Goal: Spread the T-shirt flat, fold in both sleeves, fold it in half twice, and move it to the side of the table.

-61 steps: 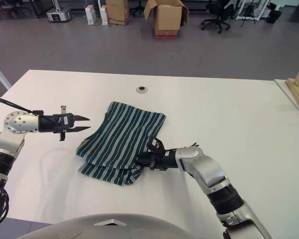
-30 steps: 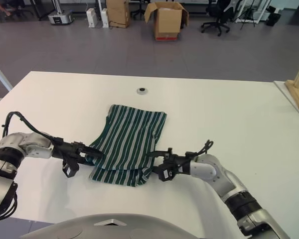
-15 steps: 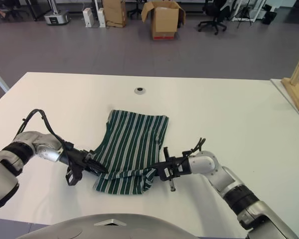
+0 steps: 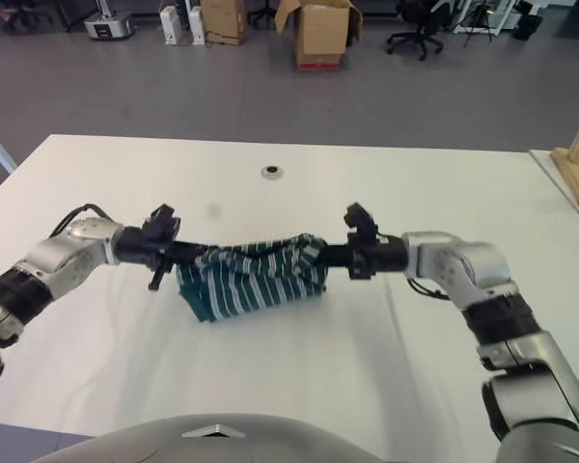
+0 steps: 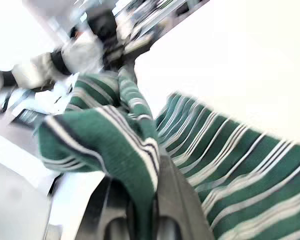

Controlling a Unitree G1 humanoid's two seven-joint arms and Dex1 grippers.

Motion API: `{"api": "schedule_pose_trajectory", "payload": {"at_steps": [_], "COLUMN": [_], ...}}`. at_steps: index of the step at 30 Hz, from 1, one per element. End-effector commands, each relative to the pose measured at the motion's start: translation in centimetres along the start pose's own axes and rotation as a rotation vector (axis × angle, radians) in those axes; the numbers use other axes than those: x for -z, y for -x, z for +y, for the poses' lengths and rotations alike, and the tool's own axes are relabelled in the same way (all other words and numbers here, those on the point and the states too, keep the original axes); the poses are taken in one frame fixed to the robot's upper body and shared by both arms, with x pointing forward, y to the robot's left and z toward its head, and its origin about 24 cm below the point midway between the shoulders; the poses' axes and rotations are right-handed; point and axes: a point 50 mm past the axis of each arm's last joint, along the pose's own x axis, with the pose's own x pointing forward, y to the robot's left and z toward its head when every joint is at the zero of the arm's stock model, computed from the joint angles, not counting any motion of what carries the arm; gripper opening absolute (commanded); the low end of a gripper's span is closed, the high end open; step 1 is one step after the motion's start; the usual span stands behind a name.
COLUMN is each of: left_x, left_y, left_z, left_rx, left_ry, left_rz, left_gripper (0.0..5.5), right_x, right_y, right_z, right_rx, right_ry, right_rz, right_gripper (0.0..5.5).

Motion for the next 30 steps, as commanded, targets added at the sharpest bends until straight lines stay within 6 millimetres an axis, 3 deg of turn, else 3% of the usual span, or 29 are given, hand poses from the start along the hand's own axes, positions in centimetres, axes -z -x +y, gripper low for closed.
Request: {"api": "schedule_pose_trajectory", "payload": {"at_steps": [1,3,5,10,12,14,16,18,19,21,22,24,26,27,28,30], "left_x": [3.0,4.2,4.2,4.7,4.5,2.8,-0.6,-3.5,-3.9,-2.0,0.5,4.7,6.7,7.6,8.8,10.8], "left_y": [-0.2,-0.6,-1.2,-1.6,-1.1,-0.2,0.6,-1.2,-2.6,-5.4,-6.1,-6.0,-5.3,-4.4,-2.2,3.8], "left_z": [3.4,4.5,5.3,5.3,5.7,6.6,7.0,5.9,5.2,4.3,4.3,4.8,5.4,5.7,6.0,5.7], "left_rx": [-0.244,-0.364,-0.449,-0.465,-0.538,-0.69,-0.789,-0.658,-0.558,-0.342,-0.264,-0.279,-0.435,-0.57,-0.762,-1.121], "left_ry": [0.123,0.157,0.202,0.353,0.325,0.194,-0.04,-0.263,-0.307,-0.289,-0.221,-0.047,0.05,0.087,0.151,0.209], "left_rz": [0.081,0.084,0.003,-0.1,-0.1,-0.161,-0.238,-0.265,-0.259,-0.138,0.004,0.212,0.261,0.258,0.25,0.26], "left_gripper": [0.1,0.1,0.58,1.49,1.73,1.73,1.73,1.73,1.73,1.73,1.73,1.73,1.73,1.73,1.73,1.73], "right_x": [1.4,2.1,1.7,-1.1,-1.7,-2.7,-4.3,-5.1,-5.2,-5.4,-5.7,-6.1,-6.2,-6.2,-6.1,-5.5], "right_y": [-1.6,-2.5,-3.1,-2.8,-2.2,-1.4,-0.5,0.3,0.7,1.3,1.4,1.8,2.0,2.2,2.4,3.0], "right_z": [-4.1,-5.8,-6.8,-7.7,-8.2,-8.6,-8.3,-7.7,-7.6,-7.4,-7.3,-7.1,-7.0,-7.0,-7.0,-6.9], "right_rx": [0.23,0.343,0.394,0.413,0.471,0.555,0.564,0.547,0.547,0.56,0.562,0.565,0.566,0.566,0.572,0.587], "right_ry": [-0.111,-0.156,-0.219,-0.388,-0.373,-0.303,-0.231,-0.205,-0.201,-0.195,-0.192,-0.188,-0.185,-0.186,-0.189,-0.204], "right_rz": [0.105,0.144,0.079,-0.164,-0.204,-0.254,-0.342,-0.426,-0.453,-0.501,-0.526,-0.56,-0.57,-0.578,-0.589,-0.616], "right_gripper": [0.13,0.13,0.6,1.57,1.83,1.83,1.83,1.83,1.83,1.83,1.83,1.83,1.83,1.83,1.83,1.83]}}
